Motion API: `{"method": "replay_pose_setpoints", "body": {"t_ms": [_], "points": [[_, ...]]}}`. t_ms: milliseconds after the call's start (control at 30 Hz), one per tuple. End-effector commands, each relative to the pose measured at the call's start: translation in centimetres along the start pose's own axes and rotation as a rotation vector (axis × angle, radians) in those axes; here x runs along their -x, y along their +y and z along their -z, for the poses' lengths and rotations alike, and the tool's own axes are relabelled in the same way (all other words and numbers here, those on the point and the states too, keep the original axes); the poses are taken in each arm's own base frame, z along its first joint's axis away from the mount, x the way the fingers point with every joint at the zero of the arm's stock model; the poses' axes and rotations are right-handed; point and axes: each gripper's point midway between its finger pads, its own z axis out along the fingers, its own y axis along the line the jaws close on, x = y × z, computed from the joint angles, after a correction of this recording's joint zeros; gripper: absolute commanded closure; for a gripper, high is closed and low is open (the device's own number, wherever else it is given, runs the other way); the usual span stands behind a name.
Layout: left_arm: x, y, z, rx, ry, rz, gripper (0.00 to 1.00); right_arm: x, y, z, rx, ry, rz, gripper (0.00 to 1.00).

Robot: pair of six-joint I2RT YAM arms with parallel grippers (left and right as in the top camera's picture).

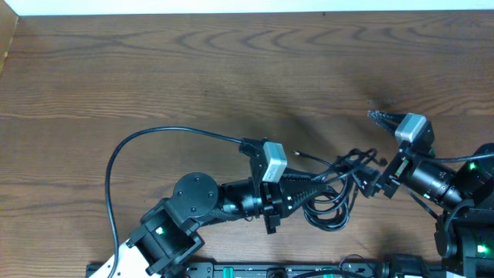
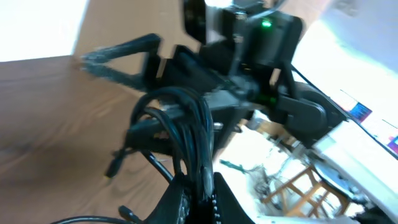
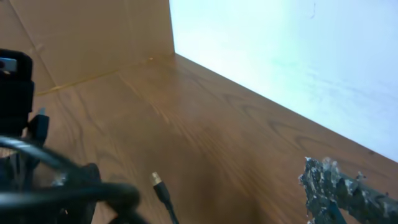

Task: Untangle cables

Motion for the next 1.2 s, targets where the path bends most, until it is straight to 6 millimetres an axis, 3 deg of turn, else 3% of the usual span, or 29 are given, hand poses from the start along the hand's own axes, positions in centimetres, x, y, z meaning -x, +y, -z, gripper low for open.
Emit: {"method": "replay_pose_setpoints", "body": {"t_ms": [0,67,167,233,300,500,633,833,1167], "points": [[-0.4,-2.6,0.2,-0.137,0.048,-0.036,0.92,-0.6,-3.7,0.4,-0.216,0.039,-0.018,0.01],[-0.7,-3.3,0.3,-0.173,0.068,-0.041,0.92,-2.0,-8.1,2.1,-0.493,0.103,-0.043,0.01],[-1.0,-3.6,0.4,-0.193,0.082,-0.039,0.93,-3.6,-12.7,6.0,-0.847,0.172,-0.092,0.01],[-1.0,-3.6,0.4,-0.191,0.082,-0.039,0.93,-4.4,-14.3,8.4,-1.015,0.218,-0.098,0.01],[-0.8,-3.2,0.3,-0.172,0.07,-0.038,0.92,-5.1,-14.6,9.3,-1.064,0.251,-0.105,0.01],[0.1,-1.7,0.1,-0.08,0.019,-0.03,0.93,-8.3,-12.4,7.9,-0.925,0.364,-0.184,0.01],[0.9,-0.4,0.0,-0.007,-0.023,0.005,0.92,-10.1,-9.8,6.1,-0.753,0.414,-0.252,0.01],[2.1,1.9,0.2,0.123,-0.102,0.066,0.93,-10.4,-5.2,3.4,-0.458,0.397,-0.341,0.01],[2.5,5.1,1.3,0.281,-0.142,0.087,0.92,-11.5,-1.2,2.7,-0.252,0.441,-0.393,0.01]]}}
